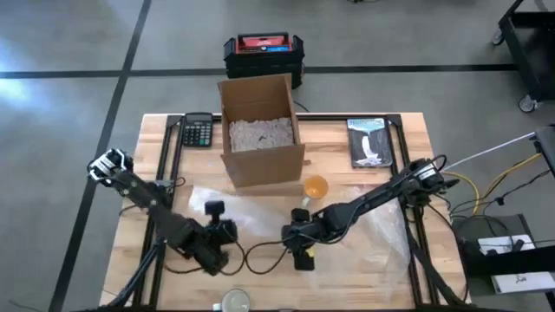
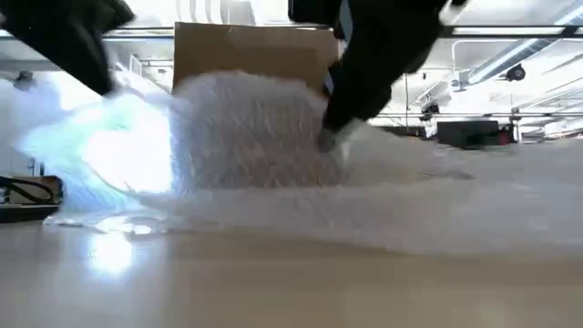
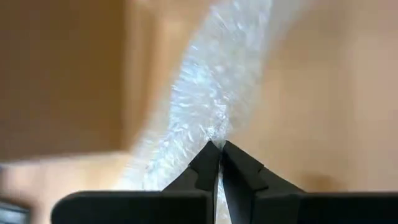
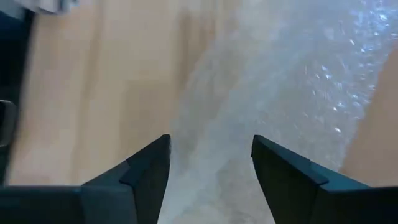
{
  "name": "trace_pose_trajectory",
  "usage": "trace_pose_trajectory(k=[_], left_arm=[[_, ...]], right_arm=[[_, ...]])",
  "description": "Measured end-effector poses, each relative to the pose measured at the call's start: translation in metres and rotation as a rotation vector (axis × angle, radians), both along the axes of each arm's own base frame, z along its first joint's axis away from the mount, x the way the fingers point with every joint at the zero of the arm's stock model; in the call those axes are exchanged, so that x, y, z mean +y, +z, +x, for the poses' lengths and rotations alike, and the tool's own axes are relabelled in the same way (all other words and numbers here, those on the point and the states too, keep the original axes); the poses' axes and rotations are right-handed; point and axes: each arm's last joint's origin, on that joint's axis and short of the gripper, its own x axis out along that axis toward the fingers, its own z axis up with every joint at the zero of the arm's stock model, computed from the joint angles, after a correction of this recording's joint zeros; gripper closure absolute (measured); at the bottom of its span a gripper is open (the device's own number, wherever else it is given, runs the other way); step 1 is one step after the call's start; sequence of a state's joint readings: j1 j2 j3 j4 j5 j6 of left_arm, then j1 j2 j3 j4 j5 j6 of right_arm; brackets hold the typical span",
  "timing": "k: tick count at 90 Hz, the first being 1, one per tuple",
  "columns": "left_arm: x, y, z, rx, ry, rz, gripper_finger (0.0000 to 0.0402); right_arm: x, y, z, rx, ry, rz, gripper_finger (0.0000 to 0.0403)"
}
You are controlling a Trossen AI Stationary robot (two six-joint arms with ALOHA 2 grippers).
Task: Wrap mug
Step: Prepare the transparent bubble wrap
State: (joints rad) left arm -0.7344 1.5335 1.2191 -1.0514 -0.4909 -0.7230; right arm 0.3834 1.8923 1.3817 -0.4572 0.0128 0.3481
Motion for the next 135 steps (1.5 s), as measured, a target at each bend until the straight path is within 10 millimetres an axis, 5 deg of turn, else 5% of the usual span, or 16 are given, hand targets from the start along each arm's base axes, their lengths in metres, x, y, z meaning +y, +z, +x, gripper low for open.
trace_pose_trajectory(k=[18, 53, 89, 112, 124, 135], left_arm=[[-0.024, 0.010, -0.022, 0.082, -0.014, -0.188, 0.0402], [-0.041, -0.046, -0.039, 0.164, -0.027, -0.394, 0.0402], [-0.045, -0.064, -0.044, 0.200, -0.002, -0.541, 0.0398], [-0.045, -0.054, -0.041, 0.255, -0.018, -0.613, 0.0295], [-0.040, -0.033, -0.044, 0.306, -0.026, -0.633, 0.0237], [-0.028, -0.010, -0.047, 0.148, 0.010, -0.542, 0.0204]], right_arm=[[0.011, 0.009, 0.000, -0.011, 0.035, 0.028, 0.0187], [0.023, 0.022, 0.002, -0.004, 0.083, 0.154, 0.0146], [0.022, -0.050, 0.010, 0.147, 0.061, -0.002, 0.0160], [0.011, -0.061, 0.013, 0.195, 0.057, -0.027, 0.0183], [0.005, -0.049, 0.013, 0.175, 0.064, -0.028, 0.0187], [-0.001, -0.025, 0.012, 0.130, 0.050, -0.001, 0.0180]])
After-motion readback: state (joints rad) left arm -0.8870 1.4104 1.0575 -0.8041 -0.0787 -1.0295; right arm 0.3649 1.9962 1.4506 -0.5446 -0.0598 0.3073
